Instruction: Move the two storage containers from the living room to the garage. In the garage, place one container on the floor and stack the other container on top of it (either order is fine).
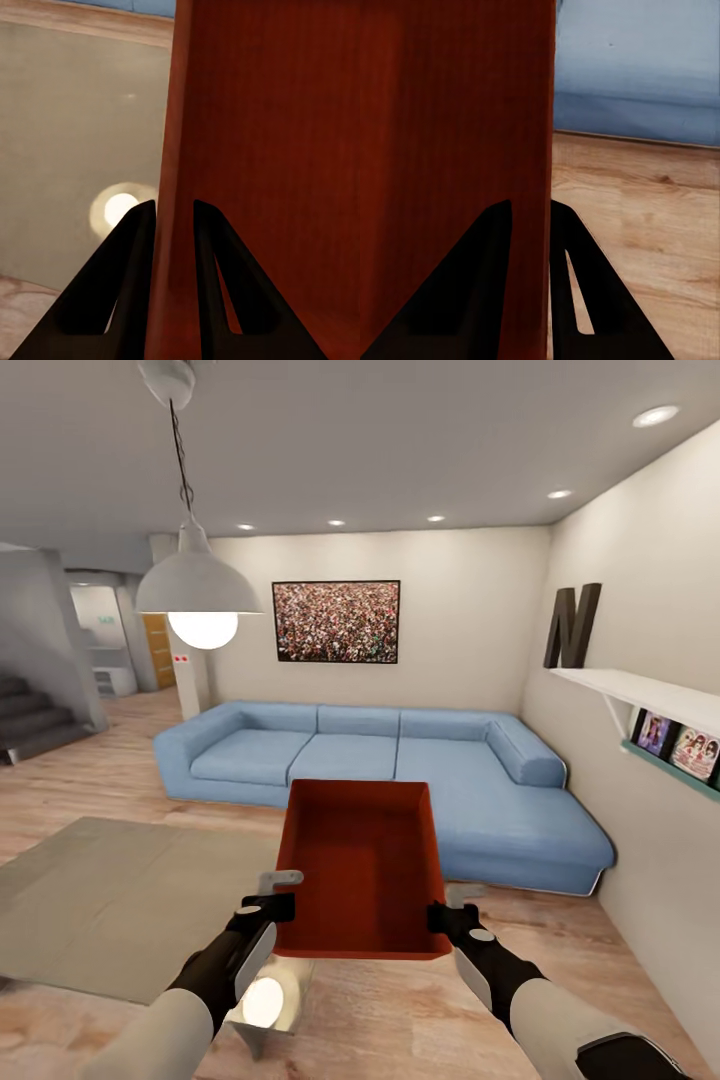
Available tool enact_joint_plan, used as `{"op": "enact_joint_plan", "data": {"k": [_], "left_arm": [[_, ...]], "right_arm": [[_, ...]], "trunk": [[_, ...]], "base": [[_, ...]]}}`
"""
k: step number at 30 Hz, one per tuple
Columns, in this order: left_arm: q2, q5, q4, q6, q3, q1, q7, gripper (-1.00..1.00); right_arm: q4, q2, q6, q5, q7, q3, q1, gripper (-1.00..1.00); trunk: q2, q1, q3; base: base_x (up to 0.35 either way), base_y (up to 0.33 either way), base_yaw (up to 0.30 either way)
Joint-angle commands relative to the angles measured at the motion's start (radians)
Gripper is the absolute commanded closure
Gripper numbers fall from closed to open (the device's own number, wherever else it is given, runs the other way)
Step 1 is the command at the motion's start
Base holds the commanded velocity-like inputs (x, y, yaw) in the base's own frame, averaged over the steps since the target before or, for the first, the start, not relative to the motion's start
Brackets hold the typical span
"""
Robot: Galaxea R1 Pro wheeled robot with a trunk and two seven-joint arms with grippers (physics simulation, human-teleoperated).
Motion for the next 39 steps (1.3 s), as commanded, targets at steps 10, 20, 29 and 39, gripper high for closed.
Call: {"op": "enact_joint_plan", "data": {"k": [10,20,29,39], "left_arm": [[0.000,0.007,-0.004,-0.004,0.031,-0.001,0.012,1.00],[0.000,0.007,-0.004,-0.004,0.031,-0.002,0.012,1.00],[0.000,0.007,-0.003,-0.004,0.031,-0.001,0.012,1.00],[0.000,0.008,-0.003,-0.004,0.031,-0.001,0.012,1.00]], "right_arm": [[0.001,0.000,-0.004,-0.014,-0.004,-0.011,0.000,1.00],[0.001,0.000,-0.004,-0.014,-0.006,-0.011,0.000,1.00],[0.001,0.000,-0.004,-0.014,-0.006,-0.011,0.000,1.00],[0.001,0.000,-0.004,-0.014,-0.006,-0.011,0.000,1.00]], "trunk": [[-0.001,0.000,0.000],[-0.001,0.000,0.000],[-0.001,0.000,0.000],[-0.001,0.000,0.000]], "base": [[0.000,0.000,0.300],[0.000,0.000,0.300],[0.000,0.000,0.300],[0.000,0.000,0.300]]}}
